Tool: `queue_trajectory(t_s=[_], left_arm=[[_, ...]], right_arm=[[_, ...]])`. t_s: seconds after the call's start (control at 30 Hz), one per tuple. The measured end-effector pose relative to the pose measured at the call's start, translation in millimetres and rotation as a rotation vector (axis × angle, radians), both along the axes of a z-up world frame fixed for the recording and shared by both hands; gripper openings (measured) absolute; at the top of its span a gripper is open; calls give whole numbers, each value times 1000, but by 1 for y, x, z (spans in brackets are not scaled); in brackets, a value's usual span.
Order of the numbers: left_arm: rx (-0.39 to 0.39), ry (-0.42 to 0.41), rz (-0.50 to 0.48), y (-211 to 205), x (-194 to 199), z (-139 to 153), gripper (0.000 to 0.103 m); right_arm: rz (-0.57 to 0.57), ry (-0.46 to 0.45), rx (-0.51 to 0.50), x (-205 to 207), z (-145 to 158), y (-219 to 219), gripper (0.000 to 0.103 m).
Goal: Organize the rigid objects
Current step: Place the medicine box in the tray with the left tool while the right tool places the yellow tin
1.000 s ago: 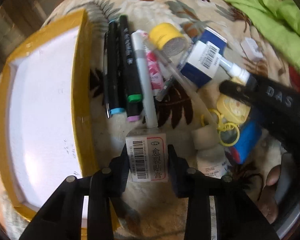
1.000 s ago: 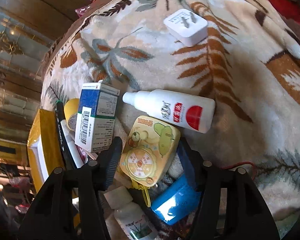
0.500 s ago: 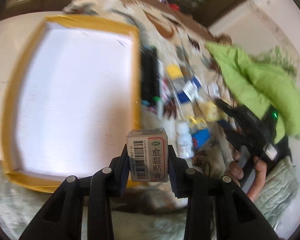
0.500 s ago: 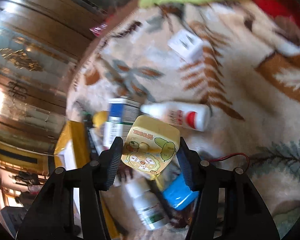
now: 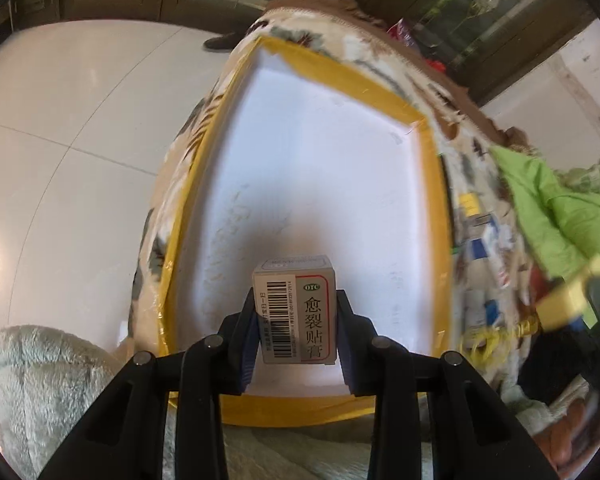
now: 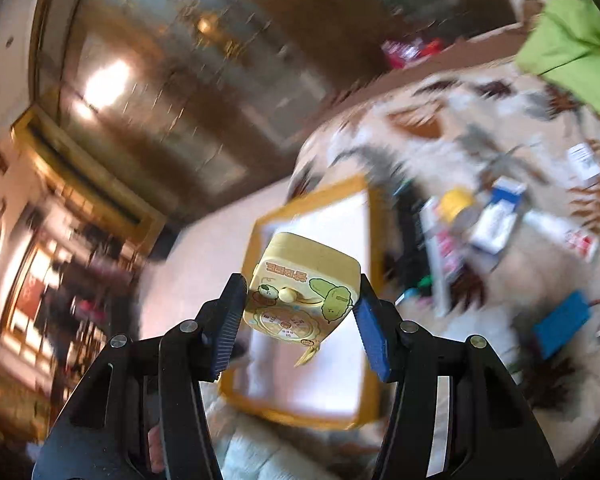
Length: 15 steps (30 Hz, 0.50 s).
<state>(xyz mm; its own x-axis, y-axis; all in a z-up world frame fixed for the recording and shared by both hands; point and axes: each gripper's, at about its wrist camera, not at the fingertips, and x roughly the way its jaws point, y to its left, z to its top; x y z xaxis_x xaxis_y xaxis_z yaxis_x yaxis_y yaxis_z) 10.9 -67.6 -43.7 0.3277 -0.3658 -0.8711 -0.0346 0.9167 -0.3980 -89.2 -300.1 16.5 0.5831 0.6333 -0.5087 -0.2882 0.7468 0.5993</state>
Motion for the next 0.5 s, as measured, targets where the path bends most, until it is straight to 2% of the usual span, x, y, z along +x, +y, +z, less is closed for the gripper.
queue_trajectory(t_s=[0.07, 0.13, 0.2, 0.37, 0.5], left_arm=[[-3, 11, -3, -2, 1, -6, 34], [36, 6, 0, -4, 1, -10, 34], [36, 21, -7, -5, 3, -17, 34], [42, 51, -6, -5, 9, -30, 34], [39, 48, -5, -5, 11, -32, 34]], right_arm=[[55, 23, -43, -6, -4, 19, 54], [92, 53, -108, -5, -8, 39, 54], [140, 87, -196, 0, -14, 62, 54], [229, 222, -438, 33, -52, 114, 54], [262, 288, -551, 48, -76, 136, 54]])
